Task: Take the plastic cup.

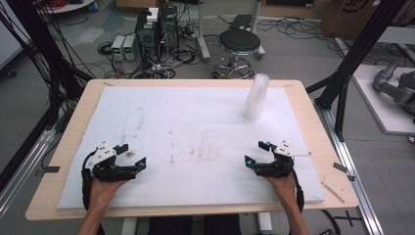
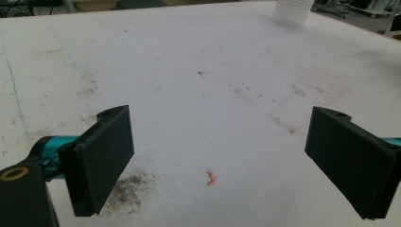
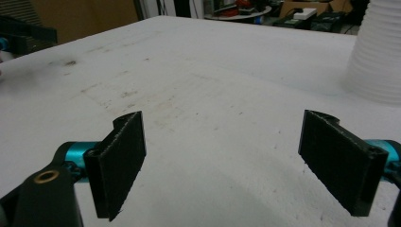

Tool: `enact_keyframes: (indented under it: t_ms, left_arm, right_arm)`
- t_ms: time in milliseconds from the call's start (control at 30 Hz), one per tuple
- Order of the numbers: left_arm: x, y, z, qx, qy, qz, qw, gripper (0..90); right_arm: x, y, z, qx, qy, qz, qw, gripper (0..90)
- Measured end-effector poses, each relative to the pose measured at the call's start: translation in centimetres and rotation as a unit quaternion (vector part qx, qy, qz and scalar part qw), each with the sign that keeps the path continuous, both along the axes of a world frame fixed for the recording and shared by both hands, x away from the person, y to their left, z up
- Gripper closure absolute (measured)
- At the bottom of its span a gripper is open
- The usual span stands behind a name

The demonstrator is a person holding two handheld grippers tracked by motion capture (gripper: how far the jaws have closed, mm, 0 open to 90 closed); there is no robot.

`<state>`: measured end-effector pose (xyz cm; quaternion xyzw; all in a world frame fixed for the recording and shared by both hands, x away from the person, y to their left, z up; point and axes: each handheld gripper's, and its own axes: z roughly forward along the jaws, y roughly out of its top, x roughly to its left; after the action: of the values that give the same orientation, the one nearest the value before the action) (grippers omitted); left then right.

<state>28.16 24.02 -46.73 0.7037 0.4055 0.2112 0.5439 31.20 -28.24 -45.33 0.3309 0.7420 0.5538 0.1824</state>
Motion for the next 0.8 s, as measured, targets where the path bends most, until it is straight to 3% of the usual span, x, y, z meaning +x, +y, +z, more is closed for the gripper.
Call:
enact_keyframes:
  t_ms: [200,433,800]
  left_arm:
    - [0.0,0.0,0.0,0.002,0.001,0.000,1.0000,8.6]
    - [0.2,0.0,0.0,-0.001,0.009,0.005,1.0000,8.6]
    - [0.2,-0.1,0.0,0.005,0.010,0.004,0.9999,8.6]
  right_arm:
    - [0.1,0.0,0.3,-0.010,0.005,0.007,0.9999,15.3]
    - [0.0,-0.2,1.8,-0.012,0.004,0.006,0.9999,15.3]
    - [1.5,-1.8,7.1,-0.036,0.007,0.013,0.9993,15.3]
